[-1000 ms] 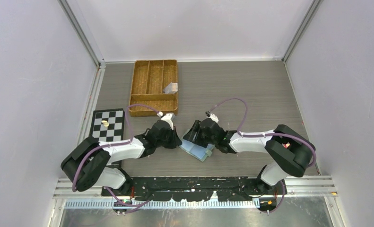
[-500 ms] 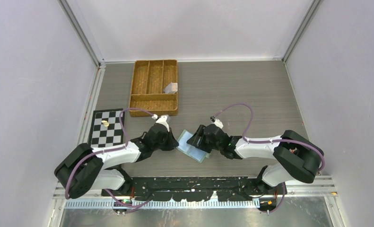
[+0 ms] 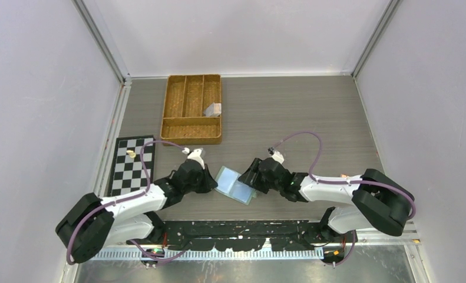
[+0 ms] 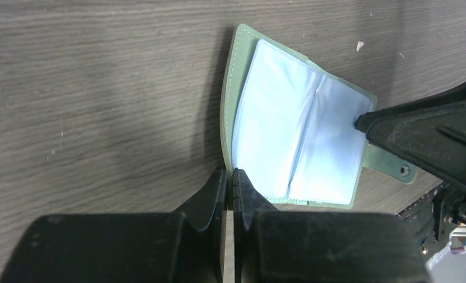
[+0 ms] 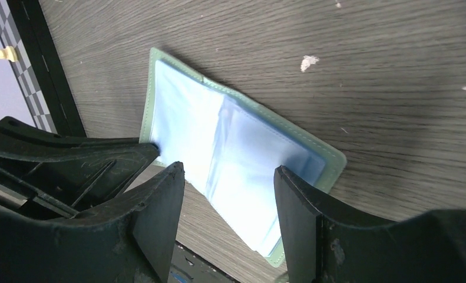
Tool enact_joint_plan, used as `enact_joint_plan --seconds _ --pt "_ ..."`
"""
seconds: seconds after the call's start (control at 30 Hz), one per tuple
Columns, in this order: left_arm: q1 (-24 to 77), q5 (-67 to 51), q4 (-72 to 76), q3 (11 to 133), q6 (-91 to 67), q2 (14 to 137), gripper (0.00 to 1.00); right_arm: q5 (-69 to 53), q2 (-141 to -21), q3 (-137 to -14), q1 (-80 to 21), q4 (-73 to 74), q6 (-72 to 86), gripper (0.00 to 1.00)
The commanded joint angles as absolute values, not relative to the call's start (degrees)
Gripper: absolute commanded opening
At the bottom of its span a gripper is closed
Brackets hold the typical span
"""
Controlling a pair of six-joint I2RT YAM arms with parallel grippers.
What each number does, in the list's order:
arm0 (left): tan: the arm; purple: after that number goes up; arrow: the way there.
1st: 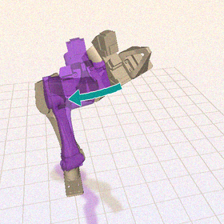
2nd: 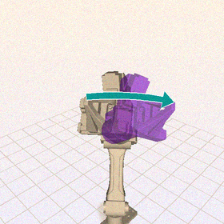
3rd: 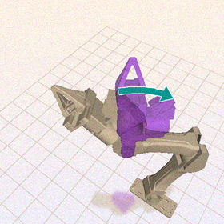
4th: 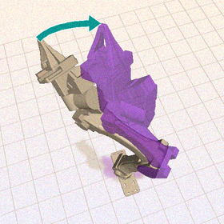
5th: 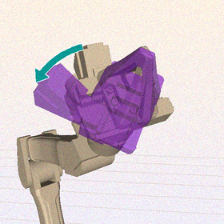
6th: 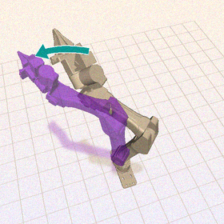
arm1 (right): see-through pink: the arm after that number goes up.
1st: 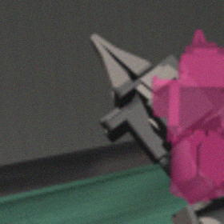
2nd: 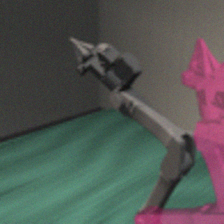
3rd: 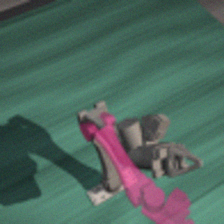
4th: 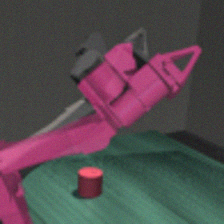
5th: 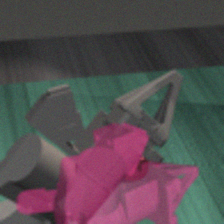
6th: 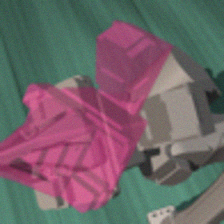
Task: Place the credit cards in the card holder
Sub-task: Open the card holder at the center of the board.
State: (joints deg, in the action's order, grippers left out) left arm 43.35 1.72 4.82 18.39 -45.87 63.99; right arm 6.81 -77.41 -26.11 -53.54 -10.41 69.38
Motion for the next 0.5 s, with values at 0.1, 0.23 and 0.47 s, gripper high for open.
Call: enact_joint_plan --seconds 0.1,0.23,0.47 --pt "43.0 -3.72 -5.34 19.37 -45.12 56.91 0.33 8.21 -73.16 -28.74 -53.74 -3.02 64.06 0.63" --pt "42.98 -3.19 -15.1 24.48 -43.4 53.46 0.61 6.54 -69.69 -33.15 -53.71 1.73 59.31 0.64" --pt "42.25 -0.54 -28.39 35.13 -39.67 51.61 0.79 7.02 -66.16 -40.3 -52.65 12.12 53.41 0.69"
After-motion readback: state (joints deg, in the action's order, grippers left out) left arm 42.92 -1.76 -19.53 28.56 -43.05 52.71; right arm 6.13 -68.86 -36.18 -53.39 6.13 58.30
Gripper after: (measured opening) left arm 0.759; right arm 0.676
